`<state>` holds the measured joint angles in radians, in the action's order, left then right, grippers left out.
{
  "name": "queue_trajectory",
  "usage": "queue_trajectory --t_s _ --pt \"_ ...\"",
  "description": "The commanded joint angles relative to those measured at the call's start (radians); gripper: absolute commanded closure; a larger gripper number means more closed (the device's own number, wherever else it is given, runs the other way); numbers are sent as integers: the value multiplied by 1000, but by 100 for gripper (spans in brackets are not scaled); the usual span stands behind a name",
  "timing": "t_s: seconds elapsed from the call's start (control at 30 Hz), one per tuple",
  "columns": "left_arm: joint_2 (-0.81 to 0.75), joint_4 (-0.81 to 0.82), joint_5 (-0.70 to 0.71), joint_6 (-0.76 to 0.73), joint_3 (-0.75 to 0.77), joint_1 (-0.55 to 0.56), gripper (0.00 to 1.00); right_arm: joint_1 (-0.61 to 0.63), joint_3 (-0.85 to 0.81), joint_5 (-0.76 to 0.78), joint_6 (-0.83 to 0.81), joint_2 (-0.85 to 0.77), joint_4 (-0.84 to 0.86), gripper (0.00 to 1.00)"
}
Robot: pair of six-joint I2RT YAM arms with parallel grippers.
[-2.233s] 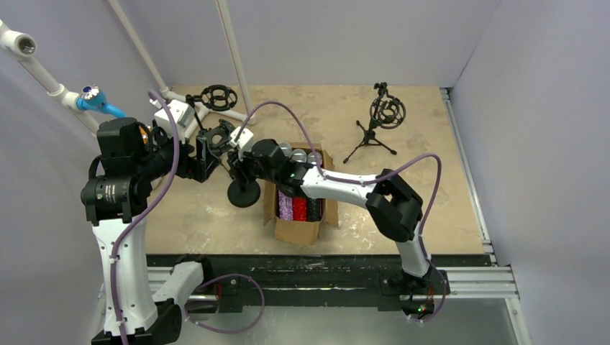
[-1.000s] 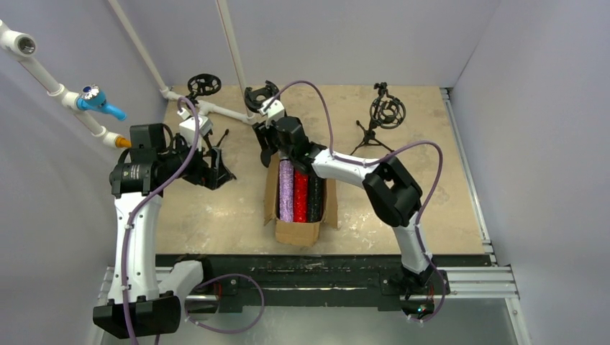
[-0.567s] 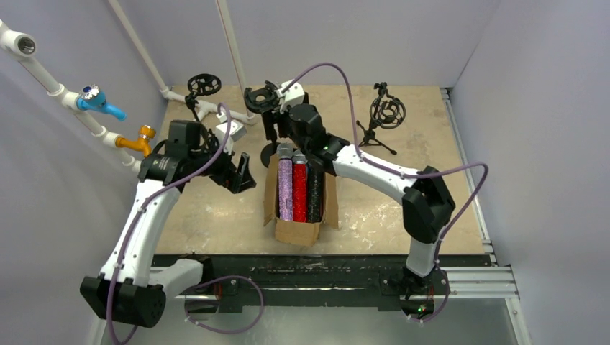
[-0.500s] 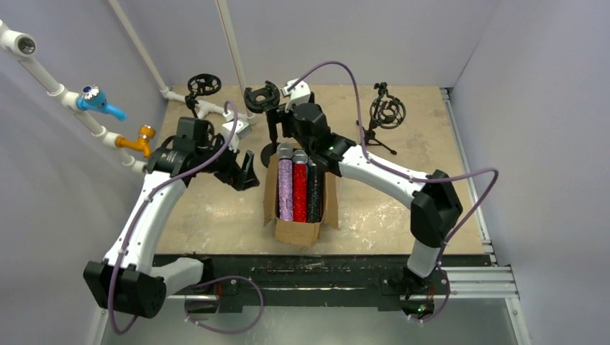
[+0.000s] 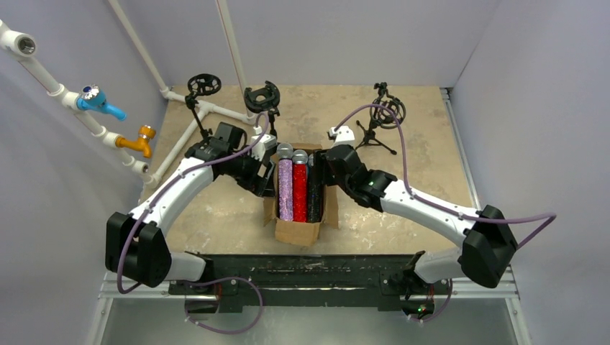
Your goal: Attach the microphones to the stand
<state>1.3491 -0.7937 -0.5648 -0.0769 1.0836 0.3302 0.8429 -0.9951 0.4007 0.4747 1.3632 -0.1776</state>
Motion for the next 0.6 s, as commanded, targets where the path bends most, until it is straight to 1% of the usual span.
queue_trajectory --t_s 0.0,0.07,0.17,0.23,0.3,0.47,0.57 --pt "6 65 -19 50 -42 23 24 -1 43 -70 102 -30 -13 35" --pt "3 83 -10 51 -58 30 30 -1 47 -101 104 -14 -14 41" --pt "13 92 -15 58 -62 36 40 1 52 -149 107 13 1 54" --pt "15 95 -18 58 -64 38 43 10 61 -189 117 28 37 66" --pt "5 92 -8 50 -69 38 45 37 49 -214 125 57 57 73" --pt "-93 60 46 16 -103 36 55 123 -27 -241 146 159 73 82" --pt "-171 5 95 -19 -111 15 59 154 -65 -276 174 207 85 86"
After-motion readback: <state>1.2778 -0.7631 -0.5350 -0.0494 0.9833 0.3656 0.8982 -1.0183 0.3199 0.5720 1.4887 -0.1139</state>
